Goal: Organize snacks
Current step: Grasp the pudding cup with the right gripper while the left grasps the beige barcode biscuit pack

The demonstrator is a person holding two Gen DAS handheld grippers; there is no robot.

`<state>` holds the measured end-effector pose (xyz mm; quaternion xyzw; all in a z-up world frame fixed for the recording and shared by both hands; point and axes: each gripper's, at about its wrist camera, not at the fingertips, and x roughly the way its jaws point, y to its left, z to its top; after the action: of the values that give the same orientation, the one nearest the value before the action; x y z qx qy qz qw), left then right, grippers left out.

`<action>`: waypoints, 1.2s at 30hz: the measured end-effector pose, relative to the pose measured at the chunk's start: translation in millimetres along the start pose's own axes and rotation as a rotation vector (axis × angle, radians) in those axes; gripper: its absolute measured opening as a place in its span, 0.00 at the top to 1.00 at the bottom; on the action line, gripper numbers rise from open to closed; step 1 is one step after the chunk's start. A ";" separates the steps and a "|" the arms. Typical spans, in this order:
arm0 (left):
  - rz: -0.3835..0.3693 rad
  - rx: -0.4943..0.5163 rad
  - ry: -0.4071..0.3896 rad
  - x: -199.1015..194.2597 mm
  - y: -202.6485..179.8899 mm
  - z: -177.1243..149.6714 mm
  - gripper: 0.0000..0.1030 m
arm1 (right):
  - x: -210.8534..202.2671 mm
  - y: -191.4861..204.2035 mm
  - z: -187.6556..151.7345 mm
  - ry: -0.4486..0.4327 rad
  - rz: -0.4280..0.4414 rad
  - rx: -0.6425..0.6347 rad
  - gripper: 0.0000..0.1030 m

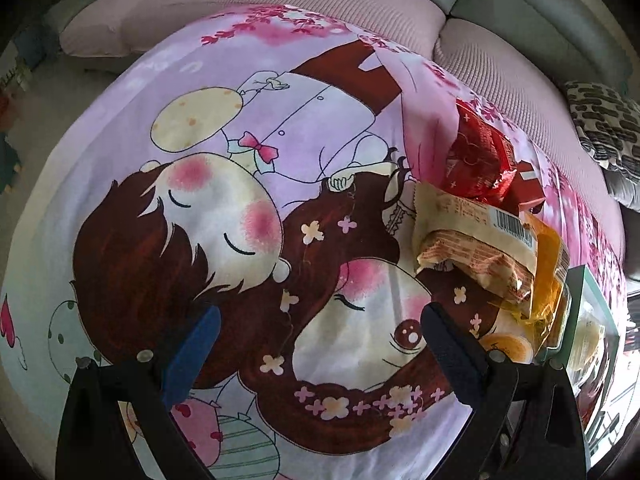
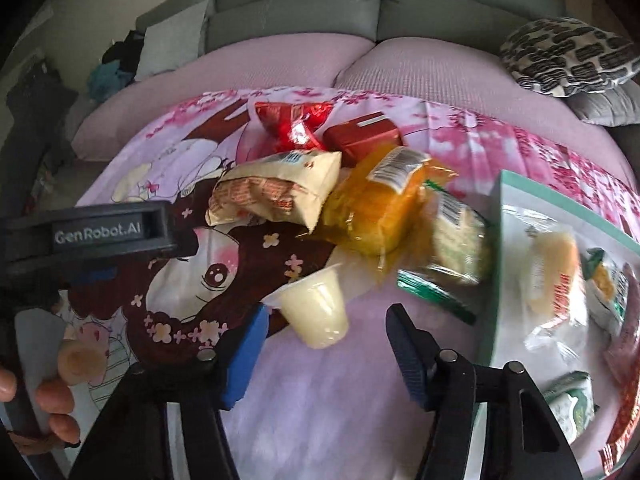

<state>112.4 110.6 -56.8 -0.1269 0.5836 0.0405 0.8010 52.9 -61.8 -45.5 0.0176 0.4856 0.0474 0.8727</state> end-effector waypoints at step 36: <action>-0.053 0.023 -0.048 -10.5 -15.5 9.2 0.03 | -24.5 -6.7 15.0 -0.098 0.057 0.034 0.64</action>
<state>120.8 98.8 -41.8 -0.1322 0.5612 0.0155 0.8169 53.3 -70.7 -17.3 0.0486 0.4424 0.0628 0.8933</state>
